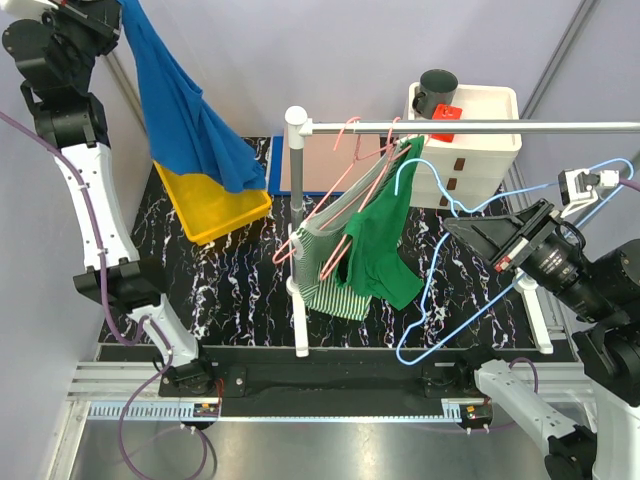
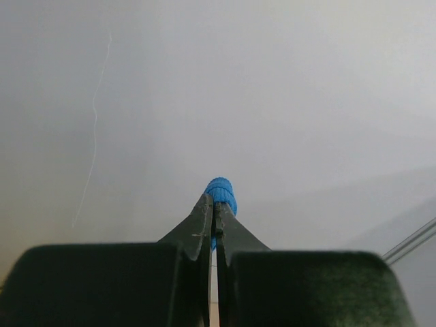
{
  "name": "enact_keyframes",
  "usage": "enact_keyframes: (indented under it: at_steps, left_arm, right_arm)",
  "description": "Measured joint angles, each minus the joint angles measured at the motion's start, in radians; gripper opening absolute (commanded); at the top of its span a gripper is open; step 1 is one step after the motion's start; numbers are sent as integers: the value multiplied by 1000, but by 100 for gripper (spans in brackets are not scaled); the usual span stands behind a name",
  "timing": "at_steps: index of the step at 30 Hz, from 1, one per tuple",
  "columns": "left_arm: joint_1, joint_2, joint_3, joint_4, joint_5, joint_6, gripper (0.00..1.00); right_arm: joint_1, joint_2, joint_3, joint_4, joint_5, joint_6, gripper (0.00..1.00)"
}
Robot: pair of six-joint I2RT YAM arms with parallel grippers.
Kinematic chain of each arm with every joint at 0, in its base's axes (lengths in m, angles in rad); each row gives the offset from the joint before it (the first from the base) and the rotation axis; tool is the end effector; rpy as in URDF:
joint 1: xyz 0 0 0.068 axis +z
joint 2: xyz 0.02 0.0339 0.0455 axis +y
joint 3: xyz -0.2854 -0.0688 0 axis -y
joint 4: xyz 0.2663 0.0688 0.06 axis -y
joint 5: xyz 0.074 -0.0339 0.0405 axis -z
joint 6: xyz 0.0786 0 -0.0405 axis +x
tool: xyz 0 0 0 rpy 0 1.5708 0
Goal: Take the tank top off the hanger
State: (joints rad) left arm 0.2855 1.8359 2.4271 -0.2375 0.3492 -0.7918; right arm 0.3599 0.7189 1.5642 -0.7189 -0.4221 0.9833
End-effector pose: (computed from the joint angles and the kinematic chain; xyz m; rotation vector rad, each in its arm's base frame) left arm 0.4117 0.0928 0.6384 -0.3627 1.2125 -0.6505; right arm 0.0650 0.0589 0.5589 0.1182 1.6127 1.3733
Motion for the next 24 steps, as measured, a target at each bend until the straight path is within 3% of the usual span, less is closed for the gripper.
enact_keyframes:
  at_steps: [8, 14, 20, 24]
  left_arm:
    - [4, -1, -42, 51, 35, 15, 0]
    - [6, -13, -193, 40, 39, 41, 0]
    - [-7, -30, -384, -16, -8, 63, 0]
    - [-31, 1, -408, -121, -60, 100, 0]
  right_arm:
    - [0, -1, -3, -12, 49, -8, 0]
    - [0, -20, -26, -13, 90, -7, 0]
    - [0, -39, -51, -20, 132, -7, 0]
    - [0, -46, -42, -70, 197, -13, 0]
